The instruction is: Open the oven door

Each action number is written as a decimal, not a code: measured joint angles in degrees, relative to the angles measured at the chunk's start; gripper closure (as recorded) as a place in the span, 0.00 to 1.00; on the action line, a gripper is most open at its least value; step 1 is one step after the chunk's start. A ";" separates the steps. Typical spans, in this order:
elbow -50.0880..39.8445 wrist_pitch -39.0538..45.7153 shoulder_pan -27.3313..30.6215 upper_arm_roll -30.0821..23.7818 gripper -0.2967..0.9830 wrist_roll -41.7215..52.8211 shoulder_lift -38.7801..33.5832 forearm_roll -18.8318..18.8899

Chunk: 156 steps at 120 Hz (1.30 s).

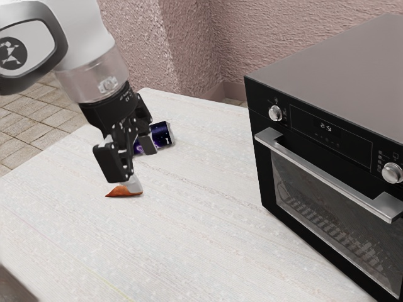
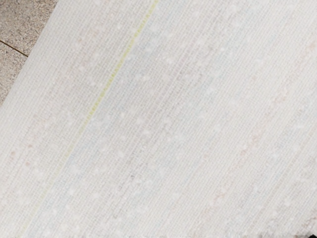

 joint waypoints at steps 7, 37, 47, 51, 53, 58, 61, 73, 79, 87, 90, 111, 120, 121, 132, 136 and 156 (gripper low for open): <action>-0.01 0.74 -0.43 0.00 0.23 -0.02 0.34 -0.01; 10.86 6.48 -4.33 -9.78 0.23 0.30 10.69 2.25; 11.37 9.11 -5.10 -11.65 0.23 1.27 12.49 3.59; 11.26 10.21 -4.54 -12.67 0.23 1.65 13.01 3.96; 11.23 10.76 -4.38 -13.03 0.23 1.88 13.25 4.11; 11.18 12.13 -4.17 -13.73 0.23 2.51 14.07 4.70; 11.17 12.90 -3.84 -14.36 0.23 2.88 14.61 5.23; 11.26 15.90 -3.70 -15.63 0.23 4.96 16.32 7.83; 11.32 17.21 -4.02 -15.80 0.23 6.21 16.91 9.00; 11.38 18.83 -4.48 -15.88 0.23 8.14 17.44 10.42; 11.39 19.39 -4.64 -15.89 0.23 8.92 17.64 10.83; 9.49 23.21 -4.31 -15.92 0.23 13.52 18.45 12.25; 6.99 25.24 -3.20 -15.91 0.23 15.09 18.15 12.37; 6.85 25.43 -3.08 -15.91 0.23 15.26 18.19 12.38; 6.19 27.12 -1.73 -15.91 0.23 16.92 18.67 12.52; 6.12 27.58 -1.28 -15.91 0.23 17.46 18.85 12.55; 5.11 29.44 -0.47 -15.87 0.23 19.69 19.86 12.39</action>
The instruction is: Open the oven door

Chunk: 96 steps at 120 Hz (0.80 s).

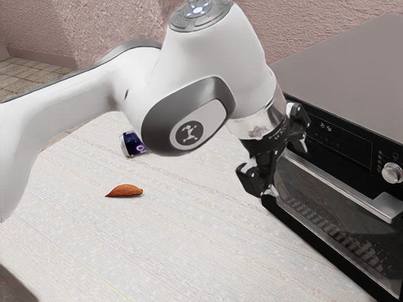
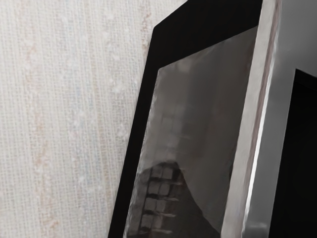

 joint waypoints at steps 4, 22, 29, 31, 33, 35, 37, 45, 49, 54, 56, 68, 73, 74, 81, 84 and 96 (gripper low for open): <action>-1.08 0.58 -0.04 0.02 0.23 0.36 -0.09 -0.16; -7.73 3.31 0.58 0.02 0.23 1.70 -4.04 -1.52; -13.75 4.80 1.54 0.02 0.23 2.04 -9.39 -2.50; -15.81 5.24 2.06 -0.01 0.23 2.13 -11.28 -2.91; -17.84 5.68 2.72 -0.04 0.23 2.21 -13.16 -3.38; -19.69 6.11 3.43 -0.08 0.23 2.27 -14.88 -3.85; -21.55 6.53 4.10 -0.11 0.23 2.33 -16.64 -4.32; -27.74 7.98 8.35 -2.30 0.23 2.51 -23.15 -7.07; -30.24 8.58 11.05 -4.35 0.23 2.60 -26.70 -8.46; -32.21 9.17 14.34 -6.97 0.23 2.71 -30.58 -9.88; -32.43 9.29 15.18 -7.67 0.23 2.76 -31.58 -10.32; -17.19 2.24 18.42 -7.96 0.23 1.41 -28.59 -11.91; -10.01 -3.43 15.43 -2.46 0.23 -0.79 -25.43 -12.19; -9.16 -4.49 14.40 -0.90 0.23 -1.26 -25.00 -12.26; -7.52 -11.01 9.15 7.19 0.23 -4.68 -23.13 -12.66; -8.80 -13.13 8.13 8.78 0.23 -6.07 -23.23 -12.65; -12.57 -18.42 5.88 11.01 0.23 -11.02 -23.76 -12.55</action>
